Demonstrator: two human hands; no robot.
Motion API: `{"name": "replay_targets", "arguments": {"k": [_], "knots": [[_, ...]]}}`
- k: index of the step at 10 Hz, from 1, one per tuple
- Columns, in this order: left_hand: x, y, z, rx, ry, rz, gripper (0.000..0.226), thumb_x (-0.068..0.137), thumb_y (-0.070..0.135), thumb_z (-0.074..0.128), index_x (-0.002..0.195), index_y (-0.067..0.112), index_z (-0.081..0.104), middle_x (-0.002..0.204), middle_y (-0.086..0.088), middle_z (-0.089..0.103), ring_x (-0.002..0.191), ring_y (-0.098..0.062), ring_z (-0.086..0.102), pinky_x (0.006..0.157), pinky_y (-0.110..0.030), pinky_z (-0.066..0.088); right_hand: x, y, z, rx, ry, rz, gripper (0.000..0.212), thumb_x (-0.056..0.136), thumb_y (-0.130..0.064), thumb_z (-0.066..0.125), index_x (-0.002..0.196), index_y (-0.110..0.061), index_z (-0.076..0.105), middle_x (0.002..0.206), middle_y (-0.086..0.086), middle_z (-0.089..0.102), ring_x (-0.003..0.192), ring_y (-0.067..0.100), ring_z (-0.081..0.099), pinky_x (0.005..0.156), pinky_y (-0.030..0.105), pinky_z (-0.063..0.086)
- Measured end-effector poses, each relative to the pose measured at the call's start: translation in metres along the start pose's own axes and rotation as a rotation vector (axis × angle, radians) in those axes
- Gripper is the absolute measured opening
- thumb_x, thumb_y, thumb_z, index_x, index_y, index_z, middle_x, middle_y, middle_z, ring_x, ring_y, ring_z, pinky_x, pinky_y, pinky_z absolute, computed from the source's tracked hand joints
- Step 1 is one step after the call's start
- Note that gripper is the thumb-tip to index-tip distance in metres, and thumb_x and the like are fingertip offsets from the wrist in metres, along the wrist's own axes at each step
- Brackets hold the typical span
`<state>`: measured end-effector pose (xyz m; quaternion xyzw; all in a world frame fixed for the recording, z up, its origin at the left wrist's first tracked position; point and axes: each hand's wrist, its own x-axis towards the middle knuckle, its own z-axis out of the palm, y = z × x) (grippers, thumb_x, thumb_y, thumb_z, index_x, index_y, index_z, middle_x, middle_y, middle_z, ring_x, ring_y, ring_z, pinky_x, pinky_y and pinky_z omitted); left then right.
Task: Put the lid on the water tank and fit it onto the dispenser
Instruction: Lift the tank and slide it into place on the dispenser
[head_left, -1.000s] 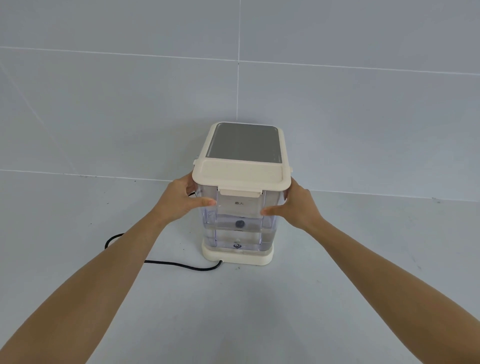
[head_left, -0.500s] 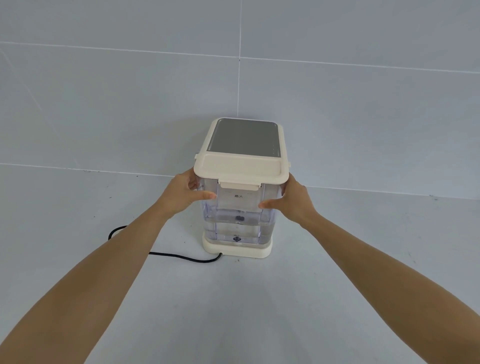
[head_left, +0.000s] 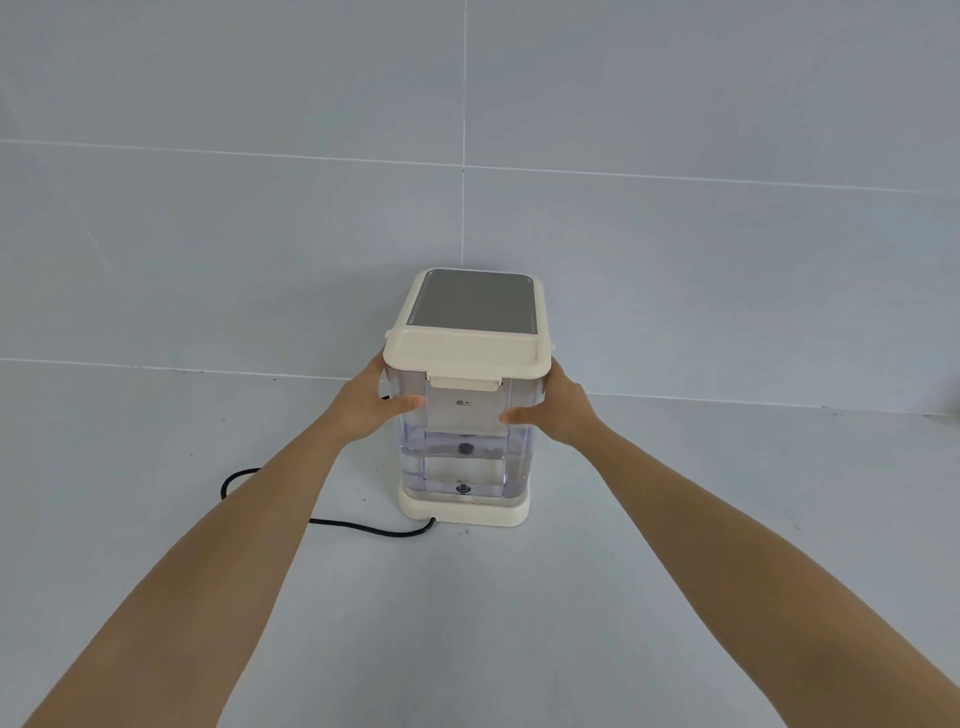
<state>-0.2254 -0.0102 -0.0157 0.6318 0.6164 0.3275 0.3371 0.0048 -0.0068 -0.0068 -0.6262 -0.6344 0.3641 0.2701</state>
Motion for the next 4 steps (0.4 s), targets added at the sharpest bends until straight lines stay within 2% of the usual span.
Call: {"name": "replay_targets", "arguments": {"k": [1, 2, 3, 4], "knots": [[-0.004, 0.006, -0.002, 0.056, 0.030, 0.048, 0.073, 0.079, 0.025, 0.066, 0.138, 0.015, 0.024, 0.142, -0.004, 0.036, 0.131, -0.020, 0.033, 0.093, -0.025, 0.028, -0.002, 0.000, -0.005, -0.044, -0.039, 0.024, 0.081, 0.074, -0.026, 0.072, 0.138, -0.009, 0.025, 0.133, 0.011, 0.047, 0.121, 0.028, 0.045, 0.086, 0.029, 0.038], [-0.009, 0.015, -0.009, 0.198, 0.036, 0.046, 0.080, 0.081, 0.034, 0.061, 0.140, 0.006, 0.015, 0.152, -0.012, 0.018, 0.139, -0.024, 0.020, 0.107, -0.034, 0.026, -0.009, -0.007, -0.017, -0.101, -0.062, 0.058, 0.081, 0.079, -0.032, 0.066, 0.139, -0.004, 0.020, 0.132, 0.015, 0.046, 0.119, 0.029, 0.046, 0.086, 0.031, 0.038], [-0.011, 0.028, -0.018, 0.358, 0.074, 0.097, 0.083, 0.085, 0.042, 0.051, 0.144, 0.008, 0.003, 0.156, -0.008, -0.004, 0.144, -0.020, -0.001, 0.115, -0.038, 0.006, -0.016, -0.020, -0.035, -0.148, -0.098, 0.019, 0.085, 0.083, -0.038, 0.059, 0.143, -0.005, 0.009, 0.145, 0.016, 0.037, 0.131, 0.030, 0.038, 0.096, 0.034, 0.037], [-0.014, 0.049, -0.025, 0.542, 0.154, 0.183, 0.077, 0.088, 0.049, 0.037, 0.144, 0.015, -0.003, 0.156, -0.002, -0.010, 0.143, -0.018, -0.010, 0.115, -0.042, -0.004, -0.033, -0.044, -0.055, -0.214, -0.108, -0.040, 0.078, 0.088, -0.045, 0.048, 0.143, -0.006, 0.009, 0.148, 0.016, 0.033, 0.133, 0.030, 0.036, 0.102, 0.035, 0.032]]}}
